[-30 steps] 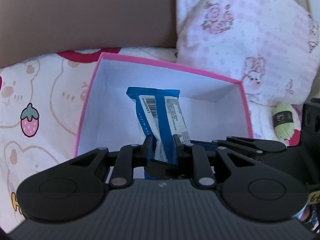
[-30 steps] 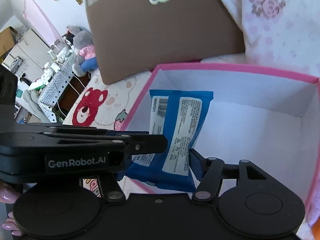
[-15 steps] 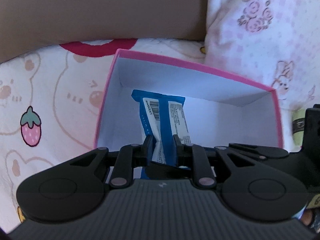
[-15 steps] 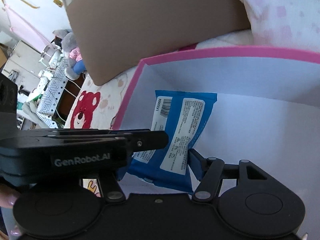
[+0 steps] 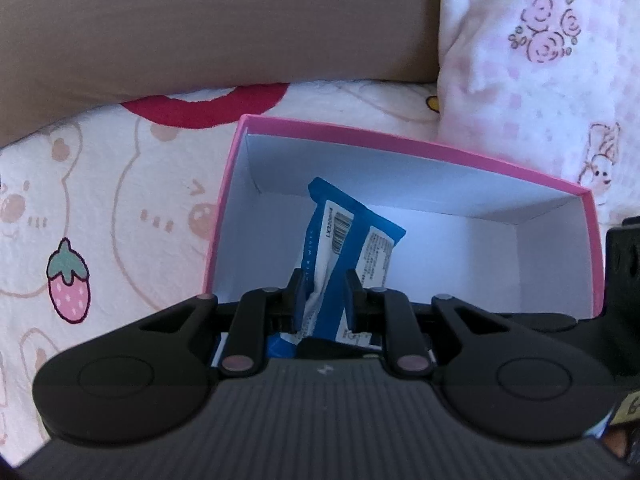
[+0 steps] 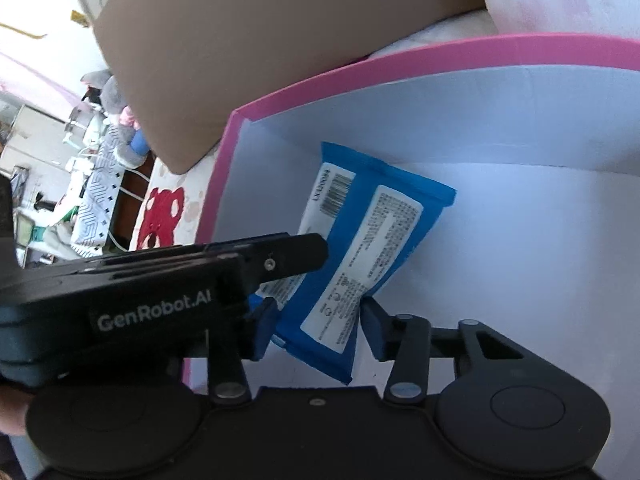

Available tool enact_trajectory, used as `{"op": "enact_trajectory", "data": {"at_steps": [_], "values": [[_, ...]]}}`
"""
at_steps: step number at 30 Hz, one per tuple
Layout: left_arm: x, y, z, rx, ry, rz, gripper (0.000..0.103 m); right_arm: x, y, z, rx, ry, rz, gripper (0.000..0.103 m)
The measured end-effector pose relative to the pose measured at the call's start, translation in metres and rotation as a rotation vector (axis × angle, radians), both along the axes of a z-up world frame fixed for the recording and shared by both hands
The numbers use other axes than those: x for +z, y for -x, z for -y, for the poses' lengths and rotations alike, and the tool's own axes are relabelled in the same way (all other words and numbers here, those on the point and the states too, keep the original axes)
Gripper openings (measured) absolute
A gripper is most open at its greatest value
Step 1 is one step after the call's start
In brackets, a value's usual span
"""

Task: Organize objects
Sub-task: 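Lower the blue packet into the pink box with the right gripper, then open the right gripper and release the packet inside the box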

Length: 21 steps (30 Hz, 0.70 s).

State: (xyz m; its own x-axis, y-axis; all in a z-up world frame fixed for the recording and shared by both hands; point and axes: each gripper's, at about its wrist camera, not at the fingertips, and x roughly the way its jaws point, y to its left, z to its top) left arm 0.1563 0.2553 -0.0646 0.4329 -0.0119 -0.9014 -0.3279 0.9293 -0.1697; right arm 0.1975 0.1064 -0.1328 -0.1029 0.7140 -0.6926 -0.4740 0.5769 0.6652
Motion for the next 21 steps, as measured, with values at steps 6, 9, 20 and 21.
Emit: {"op": "enact_trajectory", "data": {"at_steps": [6,9,20,21], "values": [[-0.003,-0.001,0.001,0.014,-0.015,-0.011,0.017,0.002,0.002,-0.002,-0.017,0.048,0.082,0.034],[-0.004,-0.002,0.003,0.018,-0.04,0.009,0.017,0.001,0.002,-0.004,-0.02,0.062,0.087,0.026],[0.002,0.01,0.008,0.039,-0.093,0.061,0.017,0.004,0.006,-0.011,0.008,0.141,0.185,0.017],[0.004,0.011,0.008,0.038,-0.102,0.067,0.017,0.006,0.007,-0.01,0.018,0.138,0.192,0.017]]}}
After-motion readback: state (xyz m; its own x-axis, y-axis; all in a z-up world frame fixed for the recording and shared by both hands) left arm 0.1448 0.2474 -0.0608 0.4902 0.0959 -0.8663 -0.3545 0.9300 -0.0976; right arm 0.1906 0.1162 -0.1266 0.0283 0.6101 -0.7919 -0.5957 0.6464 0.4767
